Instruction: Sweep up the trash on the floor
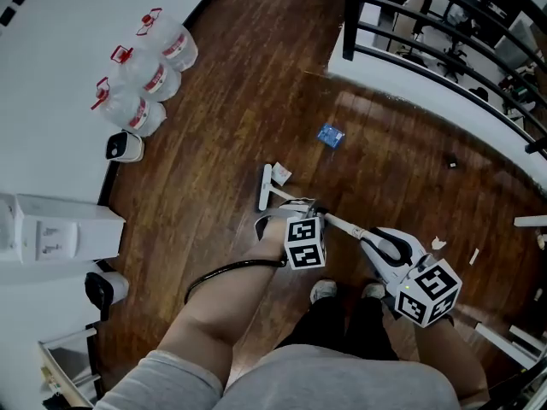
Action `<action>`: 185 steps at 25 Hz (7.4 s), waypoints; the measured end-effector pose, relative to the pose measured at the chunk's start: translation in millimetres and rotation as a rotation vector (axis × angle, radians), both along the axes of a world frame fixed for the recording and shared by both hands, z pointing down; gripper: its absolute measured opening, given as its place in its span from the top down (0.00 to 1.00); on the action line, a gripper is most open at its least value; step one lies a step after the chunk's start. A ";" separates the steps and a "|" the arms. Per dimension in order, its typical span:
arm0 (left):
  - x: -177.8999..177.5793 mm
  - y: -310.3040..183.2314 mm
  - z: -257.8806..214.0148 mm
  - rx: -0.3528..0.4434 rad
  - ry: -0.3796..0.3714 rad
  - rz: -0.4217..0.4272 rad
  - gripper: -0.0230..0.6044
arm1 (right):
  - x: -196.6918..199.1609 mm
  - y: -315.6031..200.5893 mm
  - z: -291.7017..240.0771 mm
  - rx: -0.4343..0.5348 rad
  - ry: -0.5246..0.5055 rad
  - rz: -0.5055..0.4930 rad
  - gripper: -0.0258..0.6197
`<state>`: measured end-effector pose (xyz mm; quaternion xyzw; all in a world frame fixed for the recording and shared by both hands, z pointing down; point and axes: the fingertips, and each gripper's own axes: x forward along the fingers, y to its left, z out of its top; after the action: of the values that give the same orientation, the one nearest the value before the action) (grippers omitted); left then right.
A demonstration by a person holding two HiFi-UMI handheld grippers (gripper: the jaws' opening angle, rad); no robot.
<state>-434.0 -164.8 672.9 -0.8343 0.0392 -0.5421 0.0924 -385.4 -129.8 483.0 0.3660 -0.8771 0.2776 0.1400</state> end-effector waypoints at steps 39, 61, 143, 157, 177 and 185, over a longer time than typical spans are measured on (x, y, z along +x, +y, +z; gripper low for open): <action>368.1 182.7 -58.4 -0.105 0.245 0.310 0.83 | 332.4 164.8 -70.2 -0.060 0.073 0.399 0.79; 497.2 264.1 -94.1 -0.118 0.285 0.469 0.83 | 448.3 237.8 -111.2 0.021 0.080 0.506 0.78; 493.8 129.9 -84.2 -0.212 0.289 0.658 0.83 | 457.2 105.0 -95.6 -0.060 -0.022 0.820 0.78; 603.9 303.2 -102.3 -0.294 0.360 0.823 0.83 | 558.9 268.4 -116.1 -0.033 0.012 1.082 0.78; 615.5 278.0 -132.5 -0.184 0.306 0.911 0.83 | 563.0 246.9 -148.4 0.069 -0.038 1.014 0.75; 636.5 162.5 -132.1 -0.100 0.259 0.929 0.83 | 586.5 148.9 -146.6 0.129 -0.086 1.004 0.75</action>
<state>202.6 -2.3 540.8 -0.8276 -0.3523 -0.3363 0.2790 201.1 19.1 336.3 0.7388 -0.6133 0.2706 -0.0697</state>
